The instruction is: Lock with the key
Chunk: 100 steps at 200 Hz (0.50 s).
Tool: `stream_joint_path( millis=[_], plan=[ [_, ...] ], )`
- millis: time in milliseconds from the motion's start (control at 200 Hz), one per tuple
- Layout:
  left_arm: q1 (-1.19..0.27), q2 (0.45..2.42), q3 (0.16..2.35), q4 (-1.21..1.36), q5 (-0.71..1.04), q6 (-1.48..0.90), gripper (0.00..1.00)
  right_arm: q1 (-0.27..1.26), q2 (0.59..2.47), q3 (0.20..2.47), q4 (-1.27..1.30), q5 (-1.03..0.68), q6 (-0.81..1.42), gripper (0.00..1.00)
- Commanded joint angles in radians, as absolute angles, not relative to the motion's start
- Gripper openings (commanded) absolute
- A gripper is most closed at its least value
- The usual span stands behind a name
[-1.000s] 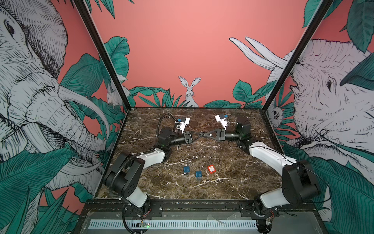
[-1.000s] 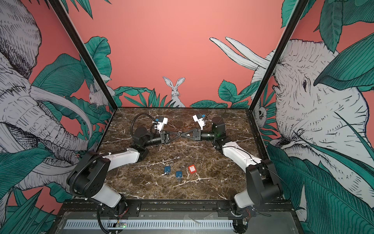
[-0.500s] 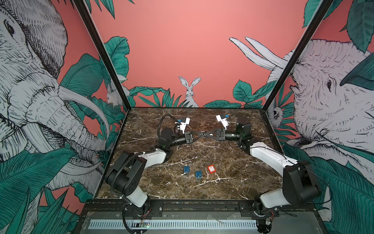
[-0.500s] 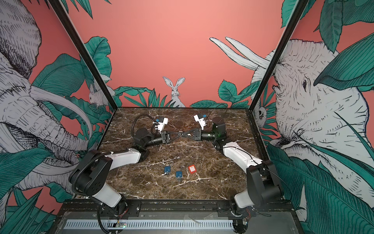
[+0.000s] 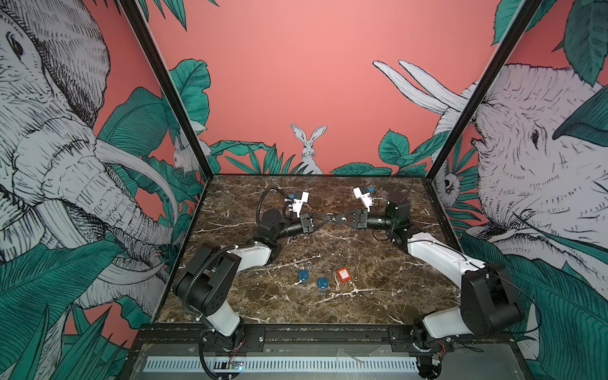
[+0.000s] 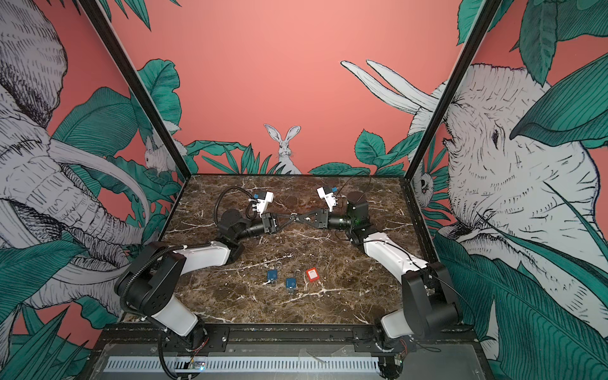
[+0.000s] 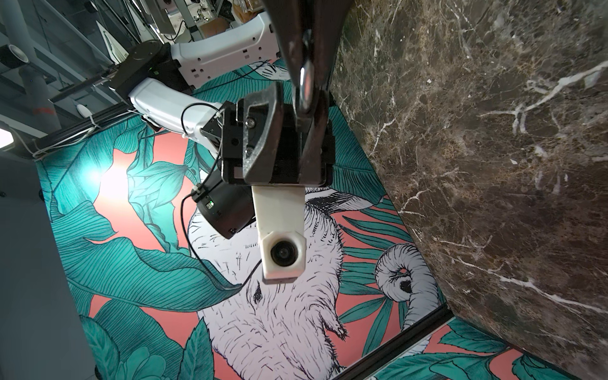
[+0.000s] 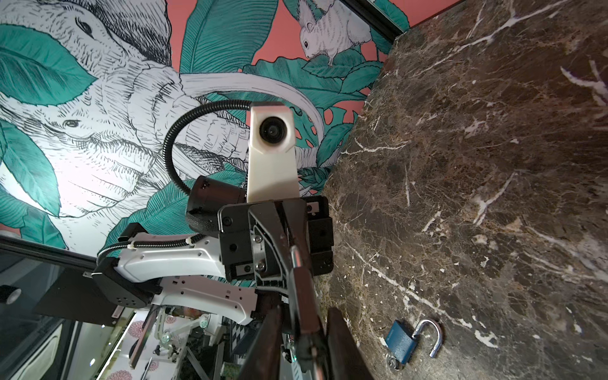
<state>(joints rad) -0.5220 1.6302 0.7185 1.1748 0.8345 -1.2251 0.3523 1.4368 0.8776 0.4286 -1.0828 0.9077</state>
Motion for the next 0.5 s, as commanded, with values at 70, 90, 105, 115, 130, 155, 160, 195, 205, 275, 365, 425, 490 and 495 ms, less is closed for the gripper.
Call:
stream_joint_path(
  millis=[70,90,105,115,130,155,160,195,205,275,365,425,490,495],
  plan=[
    [-0.512,1.644,0.706,1.258,0.806,-1.254,0.00,0.345,1.395,0.871,0.499,-1.091,0.919,0.26],
    [-0.512,1.646,0.707,1.260,0.808,-1.256,0.00,0.345,1.395,0.872,0.495,-1.091,0.917,0.26],
    [-0.512,1.648,0.708,1.262,0.811,-1.257,0.00,0.345,1.394,0.872,0.495,-1.091,0.916,0.26],
    [-0.512,1.648,0.709,1.265,0.811,-1.259,0.00,0.345,1.394,0.871,0.495,-1.092,0.917,0.26],
    [-0.512,1.650,0.709,1.268,0.811,-1.260,0.00,0.345,1.396,0.871,0.499,-1.092,0.916,0.26],
    [-0.512,1.653,0.710,1.273,0.813,-1.265,0.00,0.345,1.400,0.870,0.501,-1.091,0.917,0.27],
    [-0.513,1.652,0.710,1.274,0.813,-1.265,0.00,0.345,1.400,0.870,0.502,-1.091,0.918,0.27],
    [-0.513,1.656,0.714,1.275,0.814,-1.269,0.00,0.345,1.406,0.871,0.502,-1.092,0.917,0.27],
    [-0.514,1.656,0.715,1.277,0.815,-1.270,0.00,0.344,1.407,0.870,0.503,-1.091,0.918,0.27],
    [-0.512,1.661,0.716,1.285,0.819,-1.274,0.00,0.345,1.417,0.869,0.530,-1.094,0.930,0.27],
    [-0.513,1.664,0.719,1.289,0.829,-1.279,0.00,0.345,1.425,0.874,0.535,-1.090,0.932,0.27],
    [-0.513,1.665,0.718,1.295,0.831,-1.282,0.00,0.347,1.433,0.881,0.536,-1.087,0.930,0.27],
    [-0.513,1.667,0.719,1.298,0.834,-1.285,0.00,0.346,1.446,0.887,0.547,-1.088,0.933,0.27],
    [-0.513,1.667,0.719,1.300,0.834,-1.285,0.00,0.346,1.448,0.887,0.550,-1.088,0.935,0.27]
  ],
)
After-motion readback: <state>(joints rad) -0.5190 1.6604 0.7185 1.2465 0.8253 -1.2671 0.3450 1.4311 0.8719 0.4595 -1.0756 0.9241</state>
